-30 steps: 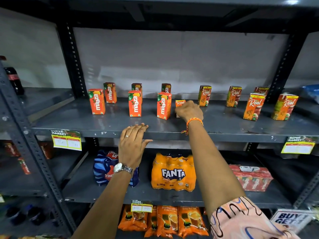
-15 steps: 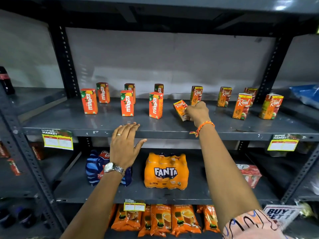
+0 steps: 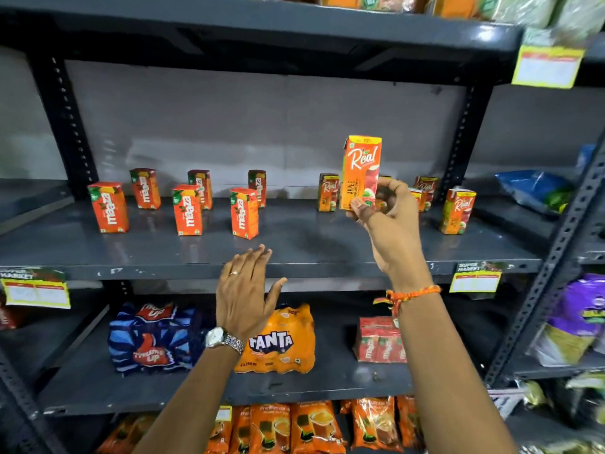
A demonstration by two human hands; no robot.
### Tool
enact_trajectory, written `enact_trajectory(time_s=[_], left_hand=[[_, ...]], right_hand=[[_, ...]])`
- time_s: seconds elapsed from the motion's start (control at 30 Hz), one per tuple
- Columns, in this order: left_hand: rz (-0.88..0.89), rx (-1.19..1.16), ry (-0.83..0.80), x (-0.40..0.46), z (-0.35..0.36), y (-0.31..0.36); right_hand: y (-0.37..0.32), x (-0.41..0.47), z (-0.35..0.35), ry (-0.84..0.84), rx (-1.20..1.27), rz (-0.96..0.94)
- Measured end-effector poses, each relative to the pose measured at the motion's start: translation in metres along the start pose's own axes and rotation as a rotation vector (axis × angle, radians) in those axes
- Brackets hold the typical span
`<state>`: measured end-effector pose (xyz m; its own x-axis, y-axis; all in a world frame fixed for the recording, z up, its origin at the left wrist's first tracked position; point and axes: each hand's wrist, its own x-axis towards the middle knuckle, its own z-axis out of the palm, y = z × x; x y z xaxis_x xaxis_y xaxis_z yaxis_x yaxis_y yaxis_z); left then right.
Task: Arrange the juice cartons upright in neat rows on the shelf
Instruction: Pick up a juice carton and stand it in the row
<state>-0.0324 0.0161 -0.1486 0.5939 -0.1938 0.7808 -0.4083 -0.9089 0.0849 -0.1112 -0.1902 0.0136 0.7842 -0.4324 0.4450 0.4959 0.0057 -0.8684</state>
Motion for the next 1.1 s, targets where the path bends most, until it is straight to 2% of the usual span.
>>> enact_trajectory(time_s=[0.13, 0.3, 0.53, 0.7, 0.97, 1.1], left_hand=[[0.040, -0.020, -0.031, 0.006, 0.014, 0.027], [0.037, -0.054, 0.041, 0.007, 0.026, 0.037], [0.025, -0.101, 0.115, 0.007, 0.031, 0.039], [0.025, -0.119, 0.123, 0.008, 0.032, 0.039], [0.023, -0.120, 0.122, 0.007, 0.031, 0.041], [-0.007, -0.152, 0.106, 0.008, 0.030, 0.044]], right_hand=[[-0.030, -0.024, -0.028, -0.017, -0.013, -0.138], [-0.044, -0.048, -0.049, -0.056, -0.021, -0.173], [-0.033, -0.026, -0.047, -0.115, -0.008, -0.020], [0.000, 0.022, -0.030, -0.090, -0.089, 0.114], [0.086, 0.096, -0.008, -0.194, -0.559, 0.224], [0.104, 0.110, -0.011, -0.226, -0.682, 0.230]])
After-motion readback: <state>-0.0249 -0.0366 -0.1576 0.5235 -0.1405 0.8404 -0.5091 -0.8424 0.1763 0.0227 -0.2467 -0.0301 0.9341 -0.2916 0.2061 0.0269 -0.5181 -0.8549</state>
